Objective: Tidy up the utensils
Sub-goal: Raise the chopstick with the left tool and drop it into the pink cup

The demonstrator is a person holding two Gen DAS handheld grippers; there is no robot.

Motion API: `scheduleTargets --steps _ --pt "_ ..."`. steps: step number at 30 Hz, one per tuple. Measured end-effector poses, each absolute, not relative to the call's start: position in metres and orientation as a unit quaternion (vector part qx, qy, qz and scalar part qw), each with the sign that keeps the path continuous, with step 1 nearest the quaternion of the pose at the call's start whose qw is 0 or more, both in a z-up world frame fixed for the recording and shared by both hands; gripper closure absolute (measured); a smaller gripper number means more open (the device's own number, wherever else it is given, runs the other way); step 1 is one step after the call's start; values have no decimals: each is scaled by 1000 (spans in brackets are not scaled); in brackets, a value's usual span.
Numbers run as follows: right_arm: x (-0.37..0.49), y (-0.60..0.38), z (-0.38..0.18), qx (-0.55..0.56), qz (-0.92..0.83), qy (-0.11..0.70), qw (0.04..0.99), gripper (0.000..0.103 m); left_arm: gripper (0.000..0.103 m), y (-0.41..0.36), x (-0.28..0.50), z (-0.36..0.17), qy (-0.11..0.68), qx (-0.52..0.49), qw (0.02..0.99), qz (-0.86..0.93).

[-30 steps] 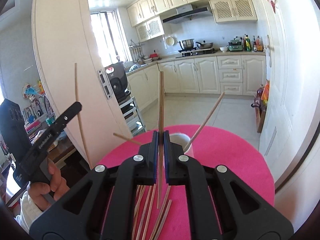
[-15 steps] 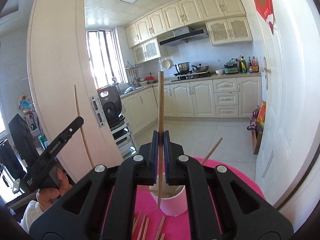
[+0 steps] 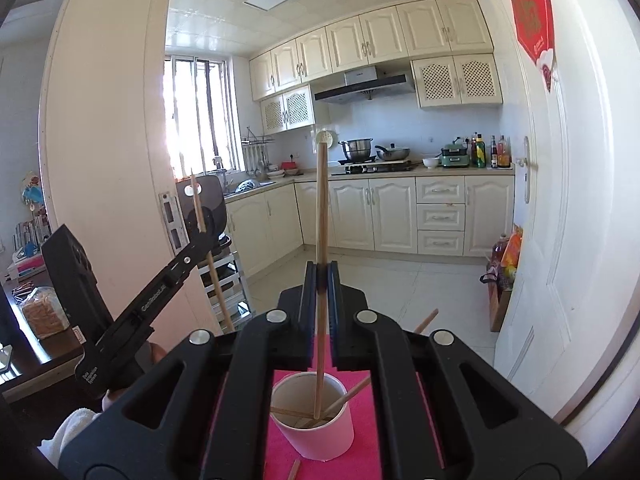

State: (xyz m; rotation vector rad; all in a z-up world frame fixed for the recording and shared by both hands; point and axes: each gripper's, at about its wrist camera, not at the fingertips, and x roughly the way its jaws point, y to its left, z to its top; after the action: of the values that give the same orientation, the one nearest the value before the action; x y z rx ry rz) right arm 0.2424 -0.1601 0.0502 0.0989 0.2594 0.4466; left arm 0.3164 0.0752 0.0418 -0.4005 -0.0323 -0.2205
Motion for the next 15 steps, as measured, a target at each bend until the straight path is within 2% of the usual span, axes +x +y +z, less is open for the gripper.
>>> scheduleTargets --steps 15 --pt "252 -155 19 45 240 166 955 97 97 50 328 14 27 -157 978 -136"
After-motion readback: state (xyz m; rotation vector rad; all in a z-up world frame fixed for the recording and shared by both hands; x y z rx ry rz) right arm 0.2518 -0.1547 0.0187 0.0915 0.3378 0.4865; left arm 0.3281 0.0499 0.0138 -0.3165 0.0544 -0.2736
